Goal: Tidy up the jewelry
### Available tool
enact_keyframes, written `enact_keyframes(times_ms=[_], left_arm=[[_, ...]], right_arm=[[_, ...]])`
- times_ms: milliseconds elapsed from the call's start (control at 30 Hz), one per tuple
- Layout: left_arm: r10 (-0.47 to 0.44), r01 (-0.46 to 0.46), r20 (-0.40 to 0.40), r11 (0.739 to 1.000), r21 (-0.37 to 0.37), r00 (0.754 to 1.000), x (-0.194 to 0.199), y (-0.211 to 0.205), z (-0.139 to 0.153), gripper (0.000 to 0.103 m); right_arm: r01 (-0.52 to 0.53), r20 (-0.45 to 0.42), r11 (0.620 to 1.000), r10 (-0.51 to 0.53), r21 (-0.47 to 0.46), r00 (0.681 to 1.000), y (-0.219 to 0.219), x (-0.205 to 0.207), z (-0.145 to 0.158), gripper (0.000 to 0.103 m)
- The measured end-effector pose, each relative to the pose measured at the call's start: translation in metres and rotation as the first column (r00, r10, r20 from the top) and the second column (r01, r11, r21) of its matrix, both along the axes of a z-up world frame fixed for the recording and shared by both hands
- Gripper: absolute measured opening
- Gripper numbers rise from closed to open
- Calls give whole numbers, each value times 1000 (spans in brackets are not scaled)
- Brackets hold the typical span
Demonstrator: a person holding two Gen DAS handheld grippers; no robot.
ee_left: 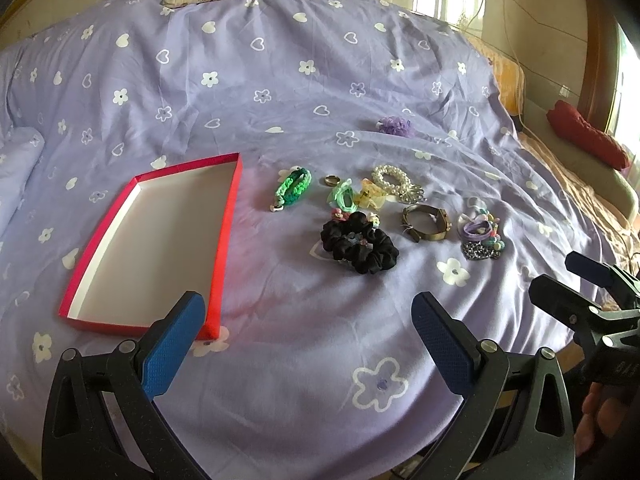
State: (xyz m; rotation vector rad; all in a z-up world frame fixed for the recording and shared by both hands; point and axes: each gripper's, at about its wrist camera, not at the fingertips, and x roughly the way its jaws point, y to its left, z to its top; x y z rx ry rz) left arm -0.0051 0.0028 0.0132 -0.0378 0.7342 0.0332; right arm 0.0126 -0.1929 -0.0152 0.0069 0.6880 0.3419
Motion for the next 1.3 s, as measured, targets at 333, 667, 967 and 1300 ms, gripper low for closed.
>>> enact_keyframes(times_ms=[333, 667, 967, 1300], left_arm=[[-1, 1, -20, 1000, -14, 1000, 14, 2, -1, 103], [-34, 32, -43, 998, -49, 999, 40, 5, -5, 101], [-56, 48, -81, 994, -93, 995, 77, 10, -11, 86], [-100, 77, -164, 987, -141, 981, 116, 10, -36, 70]], right_arm=[[-2, -10, 1000, 3, 23, 1000, -1, 11, -4, 103], [-9, -27, 998, 10, 55, 1000, -1, 32, -7, 88], [2, -83, 997, 3, 71, 997, 4, 72, -16, 60], [21, -164, 999, -14, 42, 986, 13, 121, -38, 45]])
